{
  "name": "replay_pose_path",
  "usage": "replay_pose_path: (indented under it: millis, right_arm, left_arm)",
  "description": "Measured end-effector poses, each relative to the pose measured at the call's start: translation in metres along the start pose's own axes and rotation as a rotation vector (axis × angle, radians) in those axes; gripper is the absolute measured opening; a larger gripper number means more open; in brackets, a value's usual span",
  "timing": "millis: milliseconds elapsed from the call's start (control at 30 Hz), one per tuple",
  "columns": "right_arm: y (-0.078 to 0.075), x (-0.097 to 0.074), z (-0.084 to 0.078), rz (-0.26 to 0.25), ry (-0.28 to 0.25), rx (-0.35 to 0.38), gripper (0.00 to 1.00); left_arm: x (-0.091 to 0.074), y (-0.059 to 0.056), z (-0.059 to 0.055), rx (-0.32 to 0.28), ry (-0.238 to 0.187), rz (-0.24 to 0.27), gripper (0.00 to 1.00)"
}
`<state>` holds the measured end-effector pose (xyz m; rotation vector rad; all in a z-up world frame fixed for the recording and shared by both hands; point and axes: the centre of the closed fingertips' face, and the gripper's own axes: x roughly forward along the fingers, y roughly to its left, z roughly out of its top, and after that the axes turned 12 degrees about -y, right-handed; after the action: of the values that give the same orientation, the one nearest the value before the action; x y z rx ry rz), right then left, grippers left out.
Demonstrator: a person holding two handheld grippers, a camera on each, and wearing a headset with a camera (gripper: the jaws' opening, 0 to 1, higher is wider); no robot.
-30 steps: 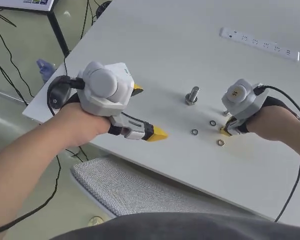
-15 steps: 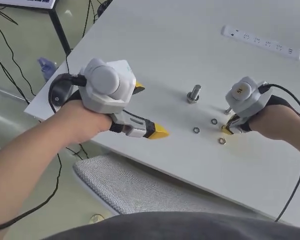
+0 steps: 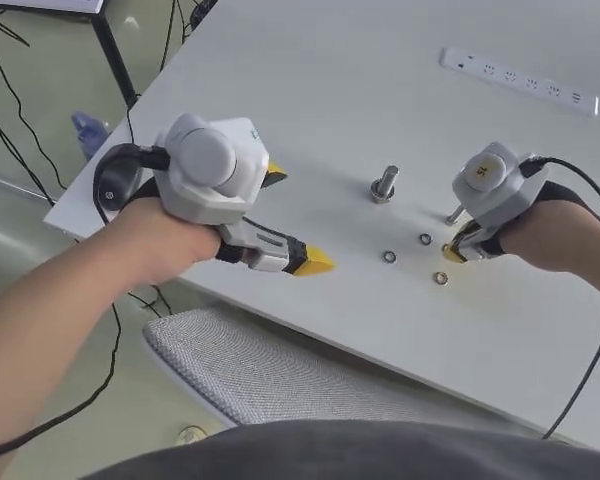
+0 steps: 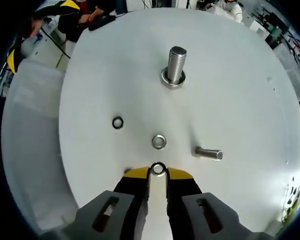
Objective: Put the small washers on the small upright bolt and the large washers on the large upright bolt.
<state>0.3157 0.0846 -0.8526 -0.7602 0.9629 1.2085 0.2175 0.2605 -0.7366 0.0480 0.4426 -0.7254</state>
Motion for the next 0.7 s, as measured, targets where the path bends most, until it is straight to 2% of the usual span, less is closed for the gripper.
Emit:
replay_pose_path:
  millis: [100,400,467,700]
  right_arm:
    - [-0.007,-0.003,-0.002,0.002,-0.004,0.004,0.12]
    - [-0.011,-0.023,0.001,0.0,-0.017,0.014,0.12]
    - [-0.018,-0.024,-0.002,-0.004,-0.018,0.021,0.12]
    - [-0.023,-0.033,0.001,-0.013,-0.018,0.03,0.12]
  left_arm:
    - [0.002,0.0,0.001,0.001,0.0,-0.001,0.78]
    - [0.007,0.001,0.003,-0.002,-0.003,-0.008,0.78]
    - [0.008,0.001,0.003,0.0,-0.001,-0.011,0.78]
    - [0.008,0.005,0.004,0.002,0.001,-0.01,0.78]
